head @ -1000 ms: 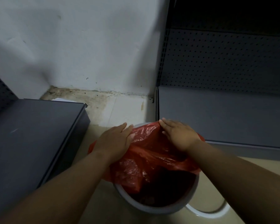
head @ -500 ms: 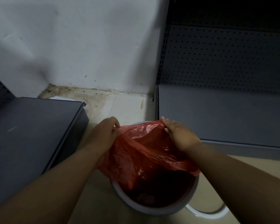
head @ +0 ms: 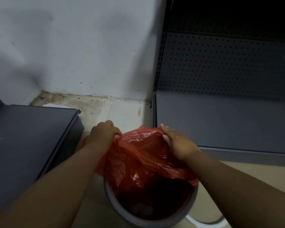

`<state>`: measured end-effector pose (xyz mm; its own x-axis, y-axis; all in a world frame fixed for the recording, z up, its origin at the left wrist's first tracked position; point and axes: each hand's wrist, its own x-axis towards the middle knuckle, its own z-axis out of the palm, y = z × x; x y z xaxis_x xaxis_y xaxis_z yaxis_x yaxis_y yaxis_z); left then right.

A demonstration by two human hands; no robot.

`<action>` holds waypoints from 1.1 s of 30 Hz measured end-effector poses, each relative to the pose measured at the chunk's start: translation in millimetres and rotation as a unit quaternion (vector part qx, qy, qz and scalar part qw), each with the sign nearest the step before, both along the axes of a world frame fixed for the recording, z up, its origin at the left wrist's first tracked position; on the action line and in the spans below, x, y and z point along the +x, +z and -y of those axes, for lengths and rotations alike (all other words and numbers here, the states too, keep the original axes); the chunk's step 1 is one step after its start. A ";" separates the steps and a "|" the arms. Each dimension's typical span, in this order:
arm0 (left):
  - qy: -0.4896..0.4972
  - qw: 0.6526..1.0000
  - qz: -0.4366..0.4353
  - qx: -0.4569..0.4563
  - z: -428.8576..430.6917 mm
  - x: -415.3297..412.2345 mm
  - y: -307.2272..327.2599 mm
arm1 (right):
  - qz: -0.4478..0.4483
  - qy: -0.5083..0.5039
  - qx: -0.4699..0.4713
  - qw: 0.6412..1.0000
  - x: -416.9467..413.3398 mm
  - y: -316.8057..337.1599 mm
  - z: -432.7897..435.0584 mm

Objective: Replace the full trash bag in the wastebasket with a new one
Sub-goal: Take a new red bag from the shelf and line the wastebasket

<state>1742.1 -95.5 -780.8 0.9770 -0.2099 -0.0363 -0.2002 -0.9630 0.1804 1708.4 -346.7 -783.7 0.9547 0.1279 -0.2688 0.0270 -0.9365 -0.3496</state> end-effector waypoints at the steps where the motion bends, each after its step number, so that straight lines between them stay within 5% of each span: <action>1: 0.008 0.999 -0.025 -0.021 0.0 -1.6 -3.5 | -0.003 -0.006 0.008 1.000 -0.7 -0.1 0.1; 5: 0.078 0.960 -0.112 -0.245 -3.6 -15.1 -12.4 | -0.023 -0.031 0.045 0.998 0.4 0.5 0.0; 13: 0.179 0.860 -0.160 -0.451 -16.0 -48.8 -26.4 | -0.072 -0.090 0.125 0.985 2.1 3.6 -4.2; 17: 0.188 0.890 -0.035 -0.414 -14.8 -65.0 -23.2 | 0.067 -0.168 0.097 0.979 -4.9 -2.7 -3.8; 22: 0.186 0.890 -0.078 -0.409 -14.9 -81.9 -17.1 | 0.181 -0.168 0.048 0.968 -17.6 -2.0 -0.9; 27: 0.215 0.860 -0.138 -0.442 -15.4 -100.7 -23.8 | 0.163 -0.090 0.018 0.982 -35.2 4.4 5.7; 33: 0.186 0.875 -0.139 -0.424 -10.9 -118.6 -27.4 | 0.048 -0.026 0.034 0.998 -68.0 3.4 20.1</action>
